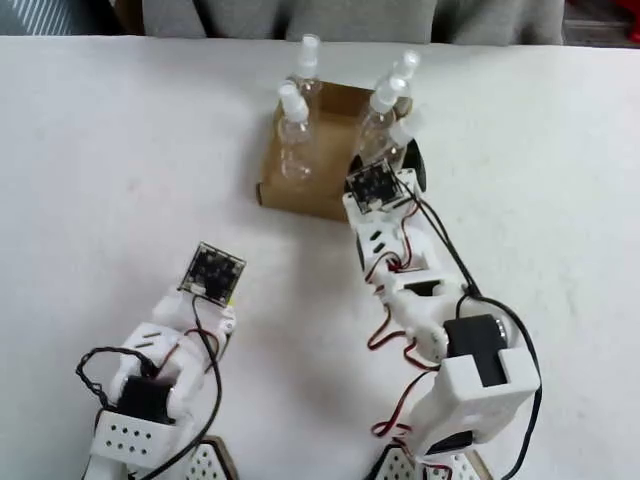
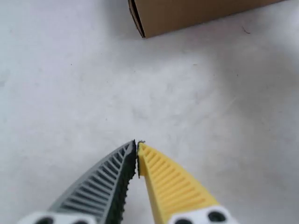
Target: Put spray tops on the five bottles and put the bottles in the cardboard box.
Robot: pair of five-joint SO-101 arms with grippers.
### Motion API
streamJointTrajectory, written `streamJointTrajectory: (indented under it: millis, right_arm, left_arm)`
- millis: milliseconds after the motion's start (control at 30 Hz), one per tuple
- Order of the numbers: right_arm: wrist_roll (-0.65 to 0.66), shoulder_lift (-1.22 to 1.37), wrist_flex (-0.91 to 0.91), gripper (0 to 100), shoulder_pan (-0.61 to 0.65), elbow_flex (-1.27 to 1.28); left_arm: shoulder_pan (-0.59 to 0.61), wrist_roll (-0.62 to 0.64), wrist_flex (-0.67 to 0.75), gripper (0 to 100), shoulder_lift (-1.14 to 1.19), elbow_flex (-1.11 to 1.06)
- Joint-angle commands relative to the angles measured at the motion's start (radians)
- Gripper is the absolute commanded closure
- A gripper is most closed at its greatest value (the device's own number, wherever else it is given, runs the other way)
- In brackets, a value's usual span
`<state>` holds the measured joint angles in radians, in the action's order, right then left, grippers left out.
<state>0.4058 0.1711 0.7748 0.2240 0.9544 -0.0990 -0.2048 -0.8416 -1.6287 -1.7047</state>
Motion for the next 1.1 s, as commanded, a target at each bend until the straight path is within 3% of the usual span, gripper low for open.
streamJointTrajectory:
  millis: [0, 133, 300, 1067]
  right_arm:
    - [0.005, -0.054, 0.001, 72.8, 0.005, -0.005]
    - [0.0, -0.059, -0.002, 72.8, 0.012, -0.005]
    - [-0.13, -0.065, -0.004, 72.7, 0.005, -0.002]
    - [-0.137, -0.084, -0.005, 72.6, 0.004, 0.003]
  left_arm:
    - [0.013, -0.012, 0.0, 97, -0.008, 0.006]
    - [0.013, -0.012, 0.0, 97, -0.008, 0.006]
    - [0.013, -0.012, 0.0, 97, -0.008, 0.006]
    - [0.013, -0.012, 0.0, 97, -0.008, 0.006]
